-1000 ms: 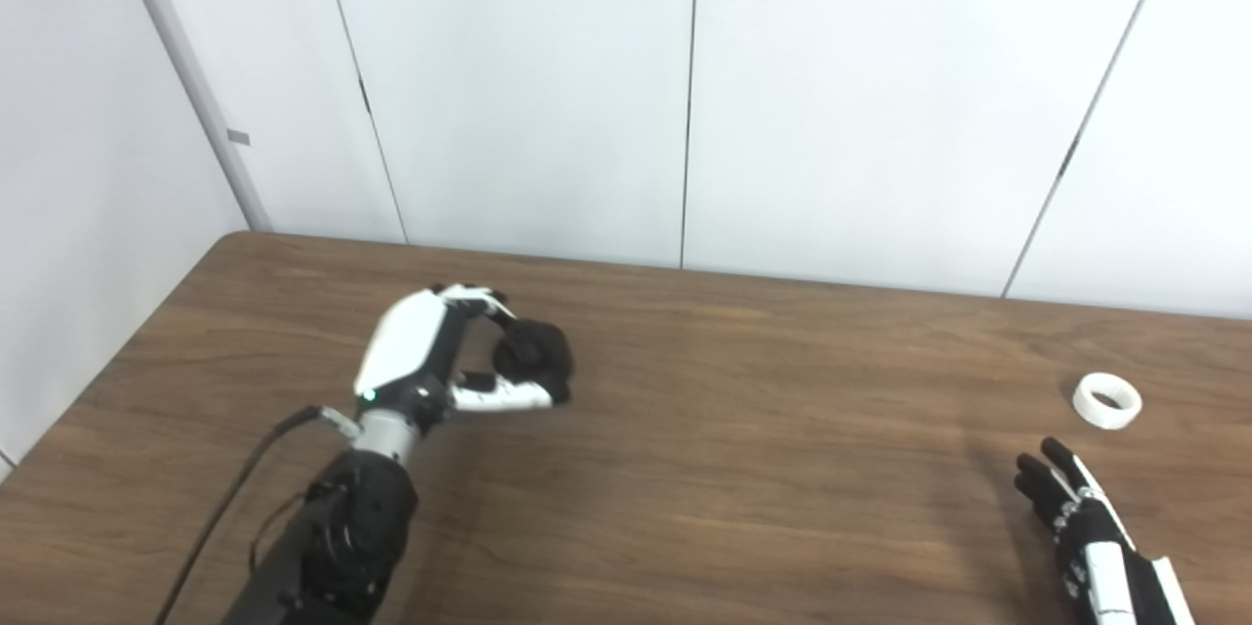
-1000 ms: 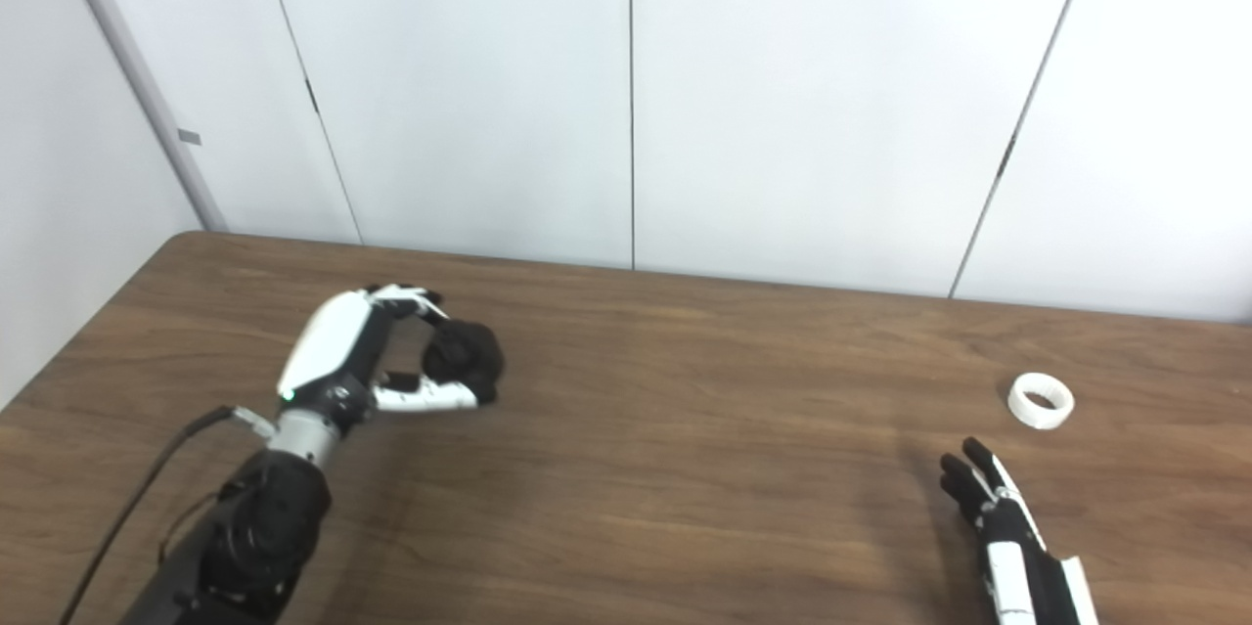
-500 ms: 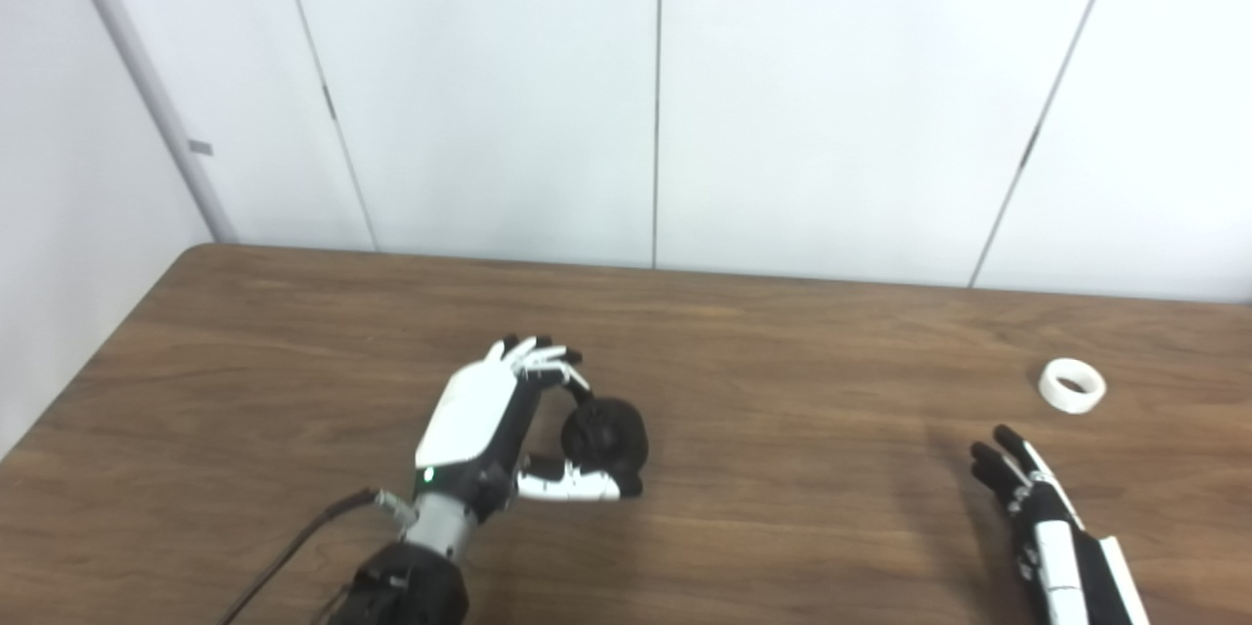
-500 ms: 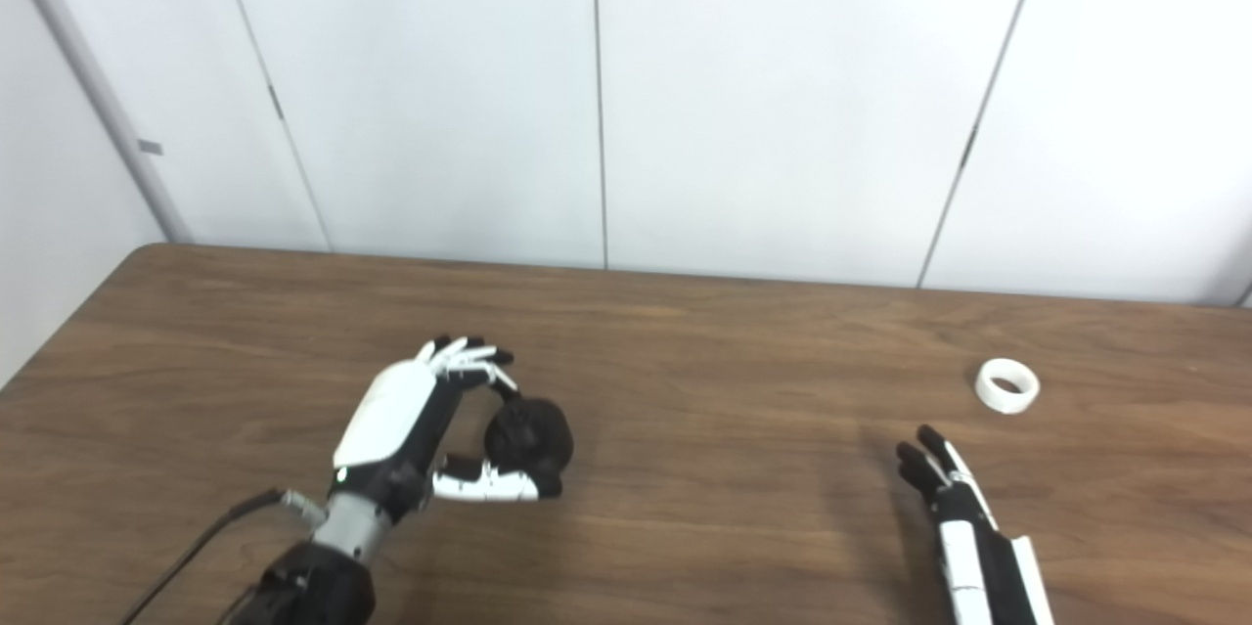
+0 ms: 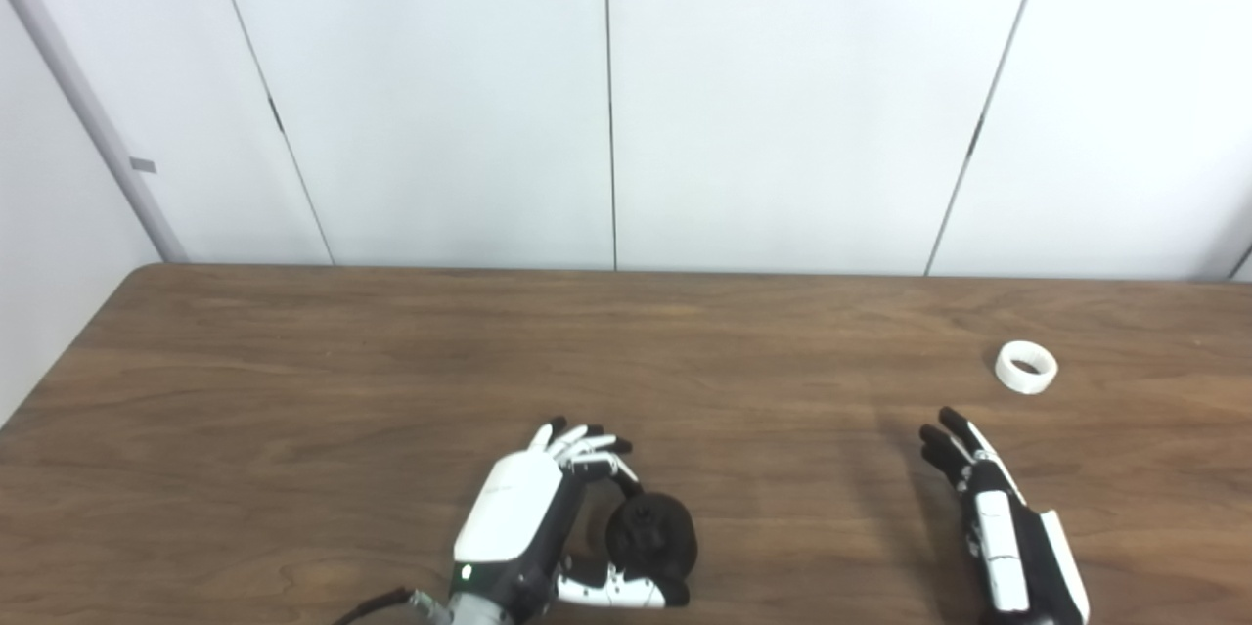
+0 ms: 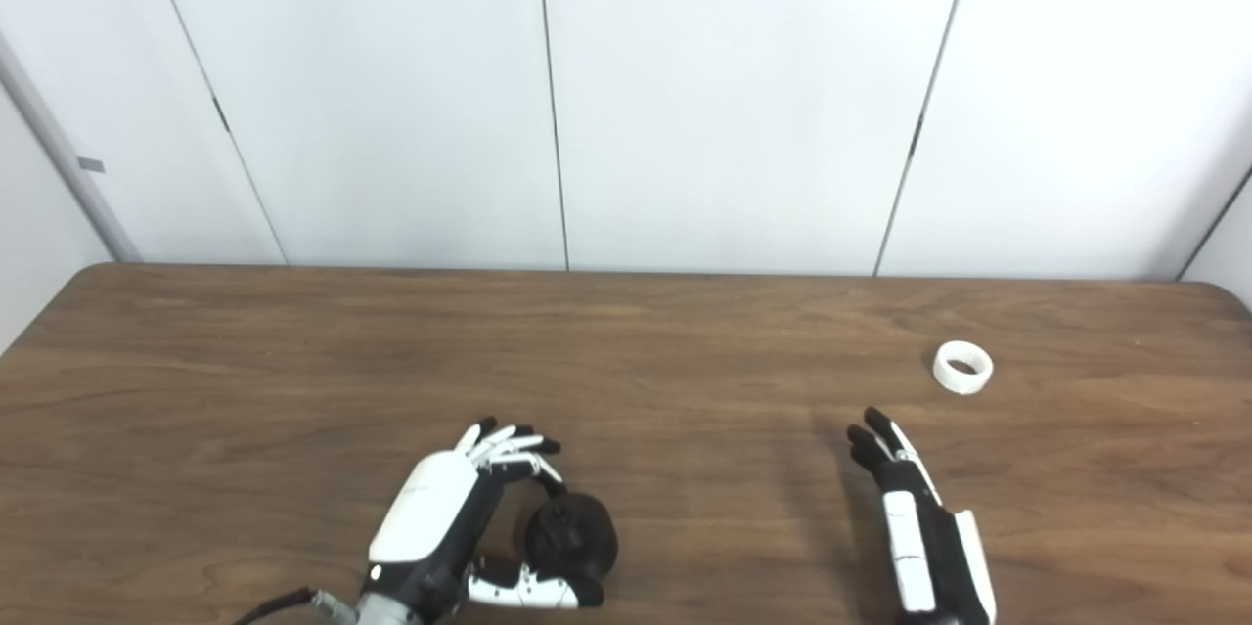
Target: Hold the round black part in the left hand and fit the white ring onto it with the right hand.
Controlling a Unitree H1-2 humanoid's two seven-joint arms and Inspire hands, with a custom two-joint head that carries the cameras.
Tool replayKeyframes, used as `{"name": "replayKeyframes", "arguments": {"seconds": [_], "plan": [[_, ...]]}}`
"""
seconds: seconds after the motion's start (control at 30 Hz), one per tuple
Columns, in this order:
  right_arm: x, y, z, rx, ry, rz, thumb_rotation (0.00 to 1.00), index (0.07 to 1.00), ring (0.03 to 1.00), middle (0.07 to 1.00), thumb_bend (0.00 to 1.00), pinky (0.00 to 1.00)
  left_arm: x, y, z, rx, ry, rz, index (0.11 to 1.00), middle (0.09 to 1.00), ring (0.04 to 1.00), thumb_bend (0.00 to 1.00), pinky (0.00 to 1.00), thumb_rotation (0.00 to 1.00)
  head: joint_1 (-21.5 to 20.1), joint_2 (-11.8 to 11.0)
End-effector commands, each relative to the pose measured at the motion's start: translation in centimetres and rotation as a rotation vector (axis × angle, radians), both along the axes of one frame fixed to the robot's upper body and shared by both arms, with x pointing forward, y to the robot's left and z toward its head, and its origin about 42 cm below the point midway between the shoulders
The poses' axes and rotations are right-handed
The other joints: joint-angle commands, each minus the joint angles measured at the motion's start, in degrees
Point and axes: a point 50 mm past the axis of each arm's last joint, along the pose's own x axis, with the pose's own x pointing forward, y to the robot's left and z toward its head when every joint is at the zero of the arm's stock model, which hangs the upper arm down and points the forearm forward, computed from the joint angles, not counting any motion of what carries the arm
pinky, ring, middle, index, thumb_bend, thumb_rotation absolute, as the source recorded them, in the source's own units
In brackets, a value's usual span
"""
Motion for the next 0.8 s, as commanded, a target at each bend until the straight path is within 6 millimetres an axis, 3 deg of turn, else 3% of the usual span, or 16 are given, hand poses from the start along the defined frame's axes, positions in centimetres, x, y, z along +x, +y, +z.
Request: {"name": "replayKeyframes", "arguments": {"seconds": [0.0,0.6,0.67,0.77], "plan": [[0.0,0.9,1.0,0.016,-0.037,0.015,1.0,0.908,0.903,0.882,0.53,1.0,0.1,-0.3,0.5,0.004,-0.054,-0.012,0.483,0.816,0.908,0.52,1.0,0.05,-0.13,0.22],[-0.3,0.4,2.1,0.01,-0.047,-0.006,1.0,0.903,0.901,0.884,0.52,1.0,-1.2,0.2,-3.0,0.086,-0.062,0.0,0.483,0.81,0.897,0.52,1.0,0.05,-4.76,3.38],[-0.2,0.1,2.2,0.01,-0.05,-0.006,0.97,0.905,0.91,0.885,0.51,1.0,-1.3,0.4,-3.3,0.091,-0.053,0.004,0.483,0.805,0.894,0.52,1.0,0.05,-5.64,3.59],[-0.1,-0.3,2.4,0.002,-0.052,-0.014,0.83,0.888,0.919,0.887,0.53,0.98,-1.4,0.6,-3.6,0.09,-0.048,0.004,0.483,0.801,0.892,0.52,1.0,0.05,-6.27,3.89]]}}
